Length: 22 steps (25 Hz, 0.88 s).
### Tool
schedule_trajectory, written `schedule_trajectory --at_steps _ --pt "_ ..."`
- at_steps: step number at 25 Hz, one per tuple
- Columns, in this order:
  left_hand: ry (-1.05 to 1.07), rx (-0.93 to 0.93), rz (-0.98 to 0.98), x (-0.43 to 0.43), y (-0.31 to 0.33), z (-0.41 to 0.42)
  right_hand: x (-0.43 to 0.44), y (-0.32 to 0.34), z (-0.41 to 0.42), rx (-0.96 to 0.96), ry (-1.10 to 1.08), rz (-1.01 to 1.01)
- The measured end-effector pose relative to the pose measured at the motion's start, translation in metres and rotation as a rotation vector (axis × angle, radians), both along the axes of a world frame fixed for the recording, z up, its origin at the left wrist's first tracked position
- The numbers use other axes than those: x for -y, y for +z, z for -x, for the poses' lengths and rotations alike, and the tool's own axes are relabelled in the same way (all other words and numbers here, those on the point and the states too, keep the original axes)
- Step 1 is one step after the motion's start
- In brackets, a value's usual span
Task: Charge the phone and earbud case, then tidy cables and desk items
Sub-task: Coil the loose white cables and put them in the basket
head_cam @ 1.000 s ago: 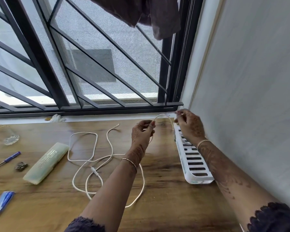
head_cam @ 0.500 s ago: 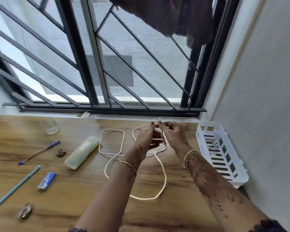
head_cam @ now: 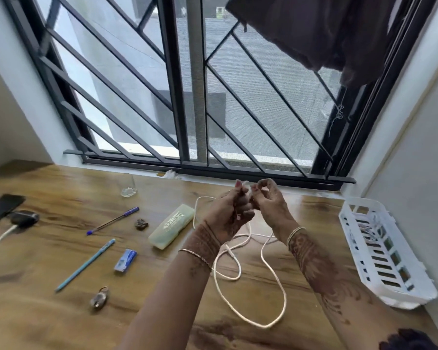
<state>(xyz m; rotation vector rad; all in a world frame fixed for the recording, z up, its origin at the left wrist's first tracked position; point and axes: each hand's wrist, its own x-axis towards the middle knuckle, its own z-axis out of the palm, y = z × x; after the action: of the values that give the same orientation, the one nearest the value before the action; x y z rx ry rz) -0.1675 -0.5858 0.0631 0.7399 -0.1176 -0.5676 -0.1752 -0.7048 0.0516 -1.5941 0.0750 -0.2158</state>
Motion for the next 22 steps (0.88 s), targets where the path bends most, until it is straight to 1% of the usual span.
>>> schedule_trajectory --at_steps 2,5,7,9,11,13,14,18,20,22 --pt "0.071 0.029 0.073 -0.006 0.010 -0.009 -0.009 -0.002 0.003 -0.035 0.041 0.131" --pt "0.191 0.106 0.014 -0.015 0.018 -0.021 -0.023 0.006 0.013 -0.104 0.151 0.339" --pt "0.242 0.131 -0.096 -0.022 0.012 -0.029 -0.023 0.022 0.019 -0.209 0.283 0.466" --pt "0.263 0.203 -0.254 -0.031 0.003 -0.036 -0.021 0.039 0.026 -0.283 0.403 0.584" --pt "0.241 0.328 -0.465 -0.037 -0.004 -0.036 -0.020 0.049 0.029 -0.259 0.428 0.624" --pt "0.156 0.420 -0.605 -0.038 -0.003 -0.029 -0.020 0.057 0.028 -0.181 0.372 0.604" --pt "0.093 0.424 -0.613 -0.039 0.000 -0.023 -0.020 0.060 0.026 -0.148 0.333 0.574" --pt "-0.123 0.344 -0.487 -0.046 0.009 -0.008 -0.016 0.071 0.018 -0.080 0.210 0.410" --pt "-0.181 0.311 -0.402 -0.051 0.013 -0.005 -0.016 0.068 0.013 -0.051 0.157 0.303" --pt "-0.204 0.270 -0.307 -0.051 0.016 -0.001 -0.017 0.059 0.010 -0.035 0.106 0.149"
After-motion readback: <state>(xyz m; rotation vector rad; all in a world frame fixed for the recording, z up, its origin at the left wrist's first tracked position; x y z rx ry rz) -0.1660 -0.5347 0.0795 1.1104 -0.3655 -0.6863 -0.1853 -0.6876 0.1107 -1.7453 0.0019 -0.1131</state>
